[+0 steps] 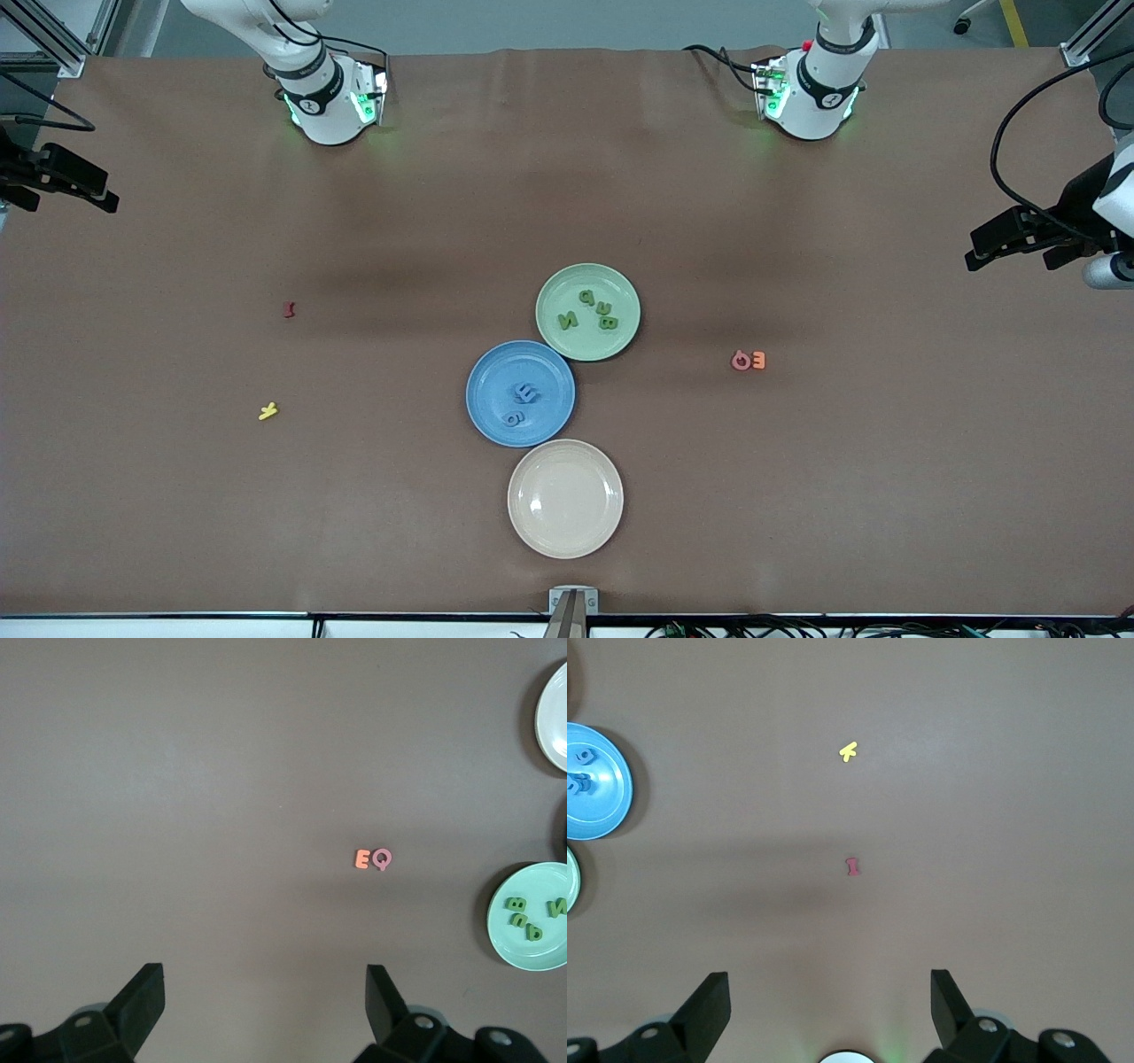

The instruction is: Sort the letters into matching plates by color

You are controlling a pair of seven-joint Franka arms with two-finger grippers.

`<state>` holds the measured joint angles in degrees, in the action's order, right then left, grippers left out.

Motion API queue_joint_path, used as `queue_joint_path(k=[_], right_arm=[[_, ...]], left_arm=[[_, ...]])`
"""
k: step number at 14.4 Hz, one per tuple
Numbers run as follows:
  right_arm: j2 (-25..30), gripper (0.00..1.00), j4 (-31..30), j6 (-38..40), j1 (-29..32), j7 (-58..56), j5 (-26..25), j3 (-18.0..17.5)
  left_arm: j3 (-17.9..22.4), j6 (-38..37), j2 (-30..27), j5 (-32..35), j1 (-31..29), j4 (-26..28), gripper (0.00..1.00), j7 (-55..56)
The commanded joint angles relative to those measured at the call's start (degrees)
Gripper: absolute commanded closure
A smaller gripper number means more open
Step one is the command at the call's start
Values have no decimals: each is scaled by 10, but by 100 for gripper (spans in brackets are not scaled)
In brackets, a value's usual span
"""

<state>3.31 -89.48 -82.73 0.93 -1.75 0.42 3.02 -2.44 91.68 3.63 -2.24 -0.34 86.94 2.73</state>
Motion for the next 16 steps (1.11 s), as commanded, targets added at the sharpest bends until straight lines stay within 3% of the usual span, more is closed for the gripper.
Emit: queue_joint_path(k=[1,4,8,16], right_arm=[[13,0,-13,-3,0,-3,6,1],[13,0,-13,-2,1,-3,6,2],[13,0,-13,-2,0,-4,6,1],[13,0,-13,-2,1,-4,6,2]], left_arm=[[-3,-7,-1,-5,-4,-7,0,0],[-3,-6,-5,-3,-3,1,0,3],[-4,68,-77,-3,-2,112,0,3],[-3,60,-68,15,0,77,0,-1]])
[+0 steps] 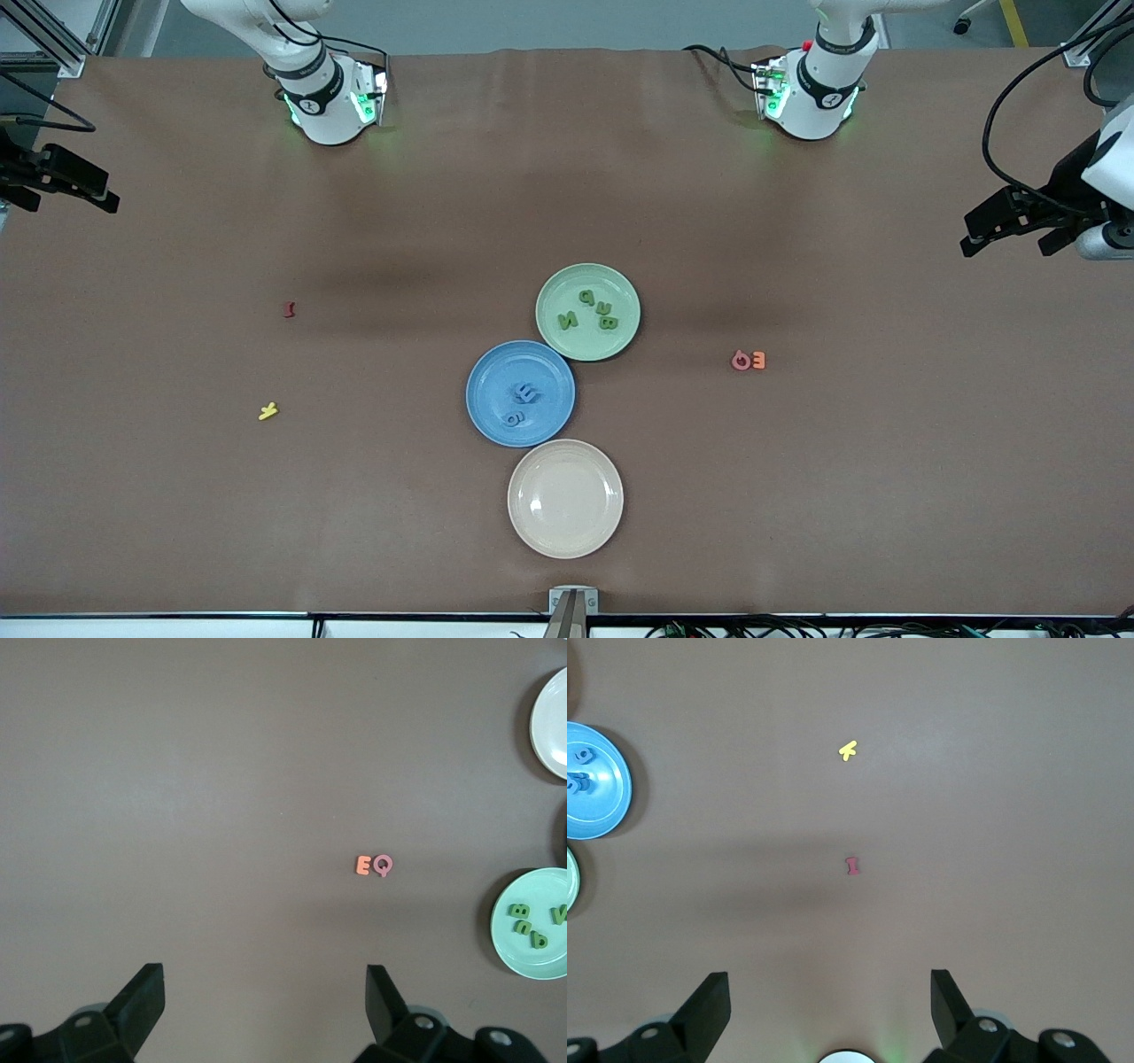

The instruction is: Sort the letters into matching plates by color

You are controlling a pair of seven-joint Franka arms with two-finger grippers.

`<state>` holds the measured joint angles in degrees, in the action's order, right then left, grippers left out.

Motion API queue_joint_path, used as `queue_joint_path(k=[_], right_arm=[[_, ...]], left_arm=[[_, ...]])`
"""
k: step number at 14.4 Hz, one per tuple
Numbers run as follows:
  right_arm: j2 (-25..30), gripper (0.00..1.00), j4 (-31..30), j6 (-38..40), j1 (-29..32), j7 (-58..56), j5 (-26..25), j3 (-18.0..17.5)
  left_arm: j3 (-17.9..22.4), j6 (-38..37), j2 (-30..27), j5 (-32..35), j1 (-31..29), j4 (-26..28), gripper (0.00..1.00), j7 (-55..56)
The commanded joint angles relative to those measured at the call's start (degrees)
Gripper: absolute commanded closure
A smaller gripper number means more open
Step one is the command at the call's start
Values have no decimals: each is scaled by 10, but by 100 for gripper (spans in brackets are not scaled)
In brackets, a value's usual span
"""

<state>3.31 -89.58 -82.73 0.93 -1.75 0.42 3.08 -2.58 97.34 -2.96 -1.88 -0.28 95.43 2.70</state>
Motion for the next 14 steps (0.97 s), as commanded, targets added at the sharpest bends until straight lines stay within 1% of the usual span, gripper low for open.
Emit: queue_joint_path(k=[1,4,5,14], right_arm=[[13,0,-12,-2,1,-4,6,2],[13,0,-12,-1,1,-4,6,2],[13,0,-12,-1,4,-4,6,2],[13,0,-12,2,7,-4,6,2]], left_arm=[[-1,1,2,14,-1,-16,0,-1],[-2,-36,28,15,-1,-59,0,-1],[-1,-39,30,14,0,-63,0,-1],[-2,-39,30,14,-1,-64,0,-4]])
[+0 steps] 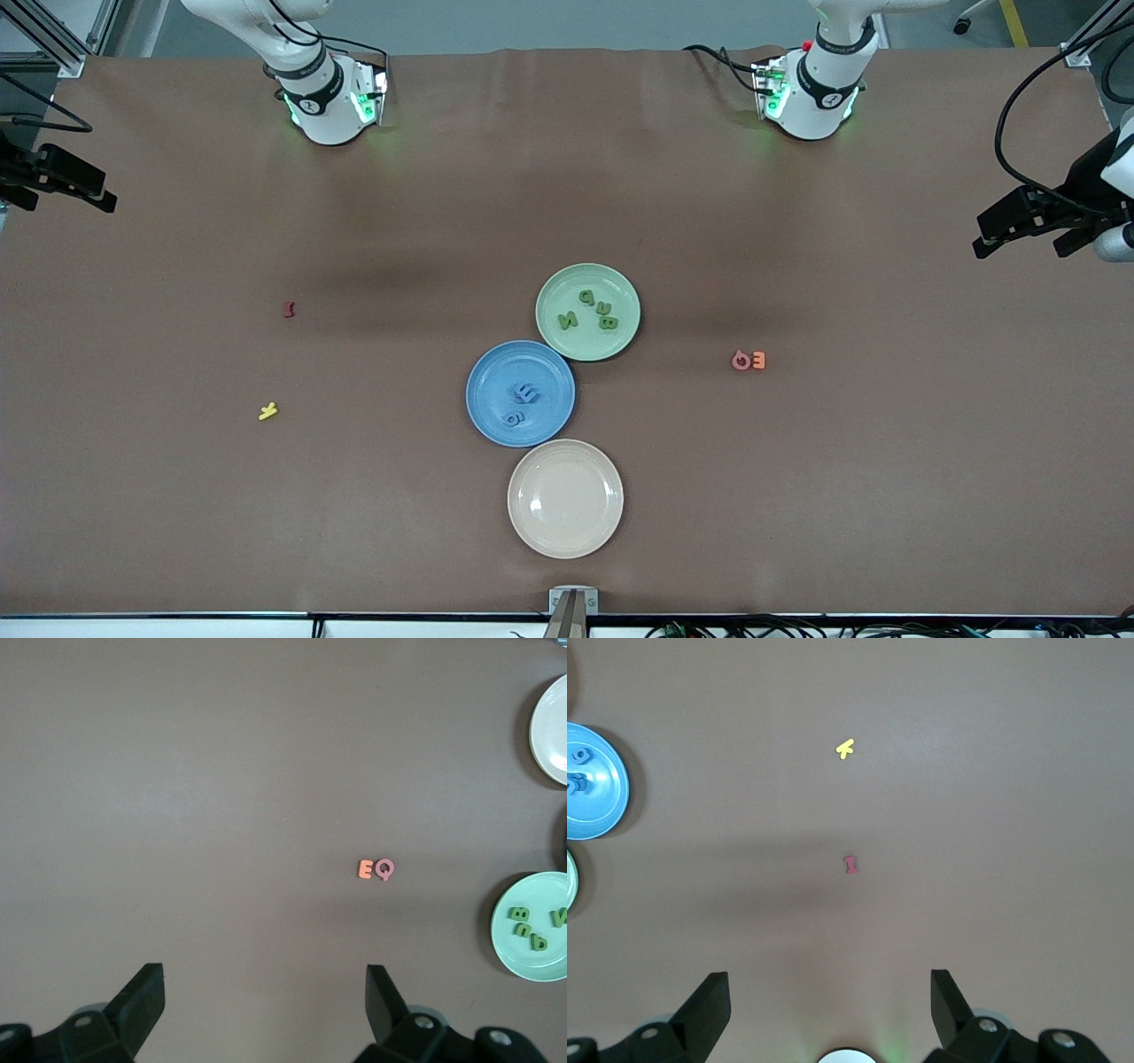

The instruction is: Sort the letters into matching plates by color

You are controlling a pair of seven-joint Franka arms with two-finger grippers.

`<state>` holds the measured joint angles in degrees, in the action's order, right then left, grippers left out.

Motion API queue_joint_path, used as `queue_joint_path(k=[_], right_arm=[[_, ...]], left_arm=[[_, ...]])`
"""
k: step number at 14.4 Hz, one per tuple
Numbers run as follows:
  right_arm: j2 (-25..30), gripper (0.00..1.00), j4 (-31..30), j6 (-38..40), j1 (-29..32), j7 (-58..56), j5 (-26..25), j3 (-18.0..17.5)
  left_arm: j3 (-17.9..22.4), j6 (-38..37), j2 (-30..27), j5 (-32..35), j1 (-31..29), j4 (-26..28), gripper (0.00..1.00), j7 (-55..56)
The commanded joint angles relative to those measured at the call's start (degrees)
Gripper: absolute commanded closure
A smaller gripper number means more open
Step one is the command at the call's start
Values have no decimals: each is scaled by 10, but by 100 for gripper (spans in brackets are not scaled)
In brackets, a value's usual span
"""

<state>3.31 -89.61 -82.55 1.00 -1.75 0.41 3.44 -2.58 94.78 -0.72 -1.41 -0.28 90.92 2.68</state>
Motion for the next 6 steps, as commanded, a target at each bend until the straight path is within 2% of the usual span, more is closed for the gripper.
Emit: queue_joint_path(k=[1,6], right_arm=[[13,0,-13,0,6,-4,6,-2],[13,0,-12,1,2,-3,6,-3]], left_arm=[[-2,-14,6,9,-1,-19,0,-5],[-2,-14,6,6,0,-19,0,-5]])
